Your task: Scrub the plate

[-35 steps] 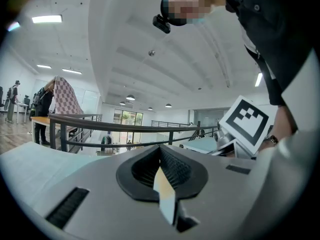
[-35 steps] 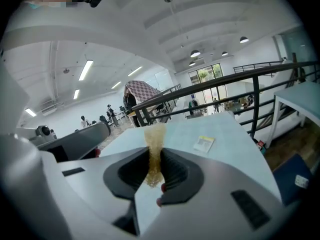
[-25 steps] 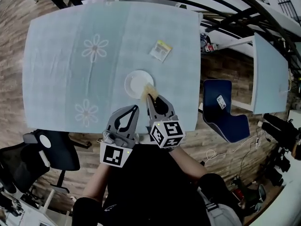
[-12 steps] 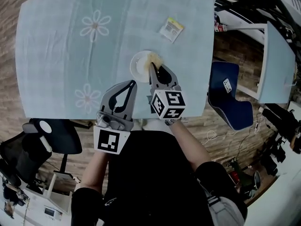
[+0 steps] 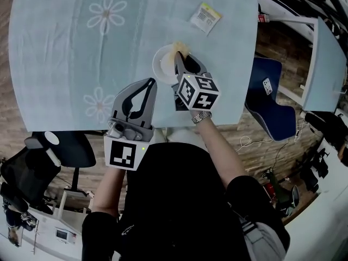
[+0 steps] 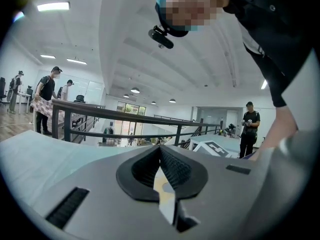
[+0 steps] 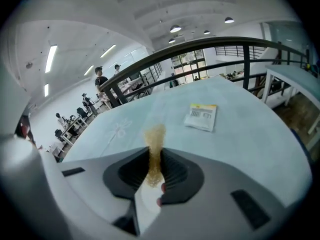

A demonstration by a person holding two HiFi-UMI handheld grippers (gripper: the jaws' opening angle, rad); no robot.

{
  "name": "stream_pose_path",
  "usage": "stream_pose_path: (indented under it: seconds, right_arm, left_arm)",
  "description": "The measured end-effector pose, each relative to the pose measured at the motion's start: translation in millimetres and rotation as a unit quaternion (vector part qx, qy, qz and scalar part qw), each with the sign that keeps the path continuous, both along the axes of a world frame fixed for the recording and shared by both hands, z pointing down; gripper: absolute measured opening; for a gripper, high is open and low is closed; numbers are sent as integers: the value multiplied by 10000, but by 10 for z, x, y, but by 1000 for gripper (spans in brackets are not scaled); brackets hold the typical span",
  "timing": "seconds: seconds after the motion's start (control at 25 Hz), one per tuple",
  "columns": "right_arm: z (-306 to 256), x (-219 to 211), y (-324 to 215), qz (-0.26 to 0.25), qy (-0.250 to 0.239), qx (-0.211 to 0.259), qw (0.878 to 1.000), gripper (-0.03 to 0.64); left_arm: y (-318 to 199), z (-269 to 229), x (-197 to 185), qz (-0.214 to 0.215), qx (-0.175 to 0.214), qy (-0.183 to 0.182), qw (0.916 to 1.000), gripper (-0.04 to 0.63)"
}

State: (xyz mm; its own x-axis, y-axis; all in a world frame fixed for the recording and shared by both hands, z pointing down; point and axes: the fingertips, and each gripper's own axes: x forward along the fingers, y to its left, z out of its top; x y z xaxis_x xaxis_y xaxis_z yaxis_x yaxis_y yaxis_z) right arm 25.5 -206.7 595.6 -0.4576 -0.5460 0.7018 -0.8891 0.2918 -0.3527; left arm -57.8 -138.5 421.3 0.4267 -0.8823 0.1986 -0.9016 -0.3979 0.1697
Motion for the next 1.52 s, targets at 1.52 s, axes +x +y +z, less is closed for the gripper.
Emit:
stream_pose_path:
  seconds: [1.52]
  right_arm:
    - [480,21,-61,-148,112,-473,9987,60]
  left_arm:
    - [-32,300,45,125,-300,83,9994,14]
